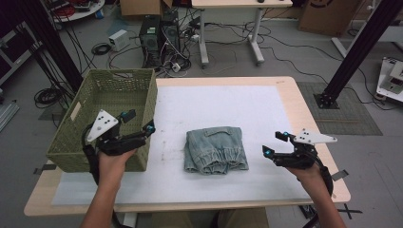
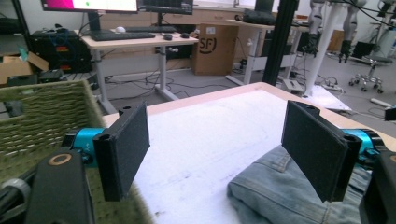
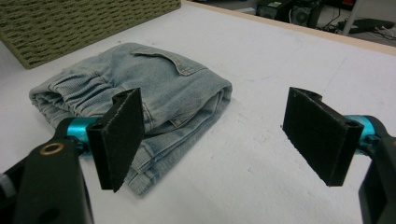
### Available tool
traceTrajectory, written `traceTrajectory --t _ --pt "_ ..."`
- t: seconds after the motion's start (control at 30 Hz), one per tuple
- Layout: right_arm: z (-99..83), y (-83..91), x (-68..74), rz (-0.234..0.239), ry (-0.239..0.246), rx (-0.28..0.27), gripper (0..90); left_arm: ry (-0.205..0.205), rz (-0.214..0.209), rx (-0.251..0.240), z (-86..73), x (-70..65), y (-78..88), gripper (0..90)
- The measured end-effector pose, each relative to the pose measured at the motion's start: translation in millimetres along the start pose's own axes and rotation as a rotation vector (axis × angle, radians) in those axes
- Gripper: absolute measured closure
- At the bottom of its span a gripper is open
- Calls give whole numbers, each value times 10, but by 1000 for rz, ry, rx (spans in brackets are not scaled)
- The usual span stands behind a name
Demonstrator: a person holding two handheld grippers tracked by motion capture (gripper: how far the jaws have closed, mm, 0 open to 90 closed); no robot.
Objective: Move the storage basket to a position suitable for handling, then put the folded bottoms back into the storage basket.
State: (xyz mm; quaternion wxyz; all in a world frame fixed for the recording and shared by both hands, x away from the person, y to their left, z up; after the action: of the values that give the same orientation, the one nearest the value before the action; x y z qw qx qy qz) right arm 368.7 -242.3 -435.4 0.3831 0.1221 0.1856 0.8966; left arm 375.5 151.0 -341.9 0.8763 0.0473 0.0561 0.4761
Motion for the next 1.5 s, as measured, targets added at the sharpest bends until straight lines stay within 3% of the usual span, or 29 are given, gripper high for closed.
traceTrajectory --t 0.4,0.9,1.13,1.5 --pt "-2 19 -31 4 1 1 212 -7 -53 23 -115 -300 -261 234" --pt "-13 43 -15 0 6 -4 213 10 -110 63 -250 -567 -409 234" --pt "-42 40 36 14 14 0 212 30 -136 106 -467 -749 -573 234" --pt "-59 79 32 16 14 -4 213 31 -94 223 -813 -828 -909 234"
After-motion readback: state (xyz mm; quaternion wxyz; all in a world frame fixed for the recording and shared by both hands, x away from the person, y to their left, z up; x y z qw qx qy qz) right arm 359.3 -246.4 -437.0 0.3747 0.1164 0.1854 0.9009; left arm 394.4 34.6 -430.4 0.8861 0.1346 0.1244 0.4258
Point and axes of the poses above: each handheld gripper's, and its own axes: y roughly backward along the jaws, z roughly out of its top, x roughly to its left, the point moved 10 cm from there along -y, roughly forward along the jaws, and after that the axes turned 1 degree about -y, right-handed, at the moved point
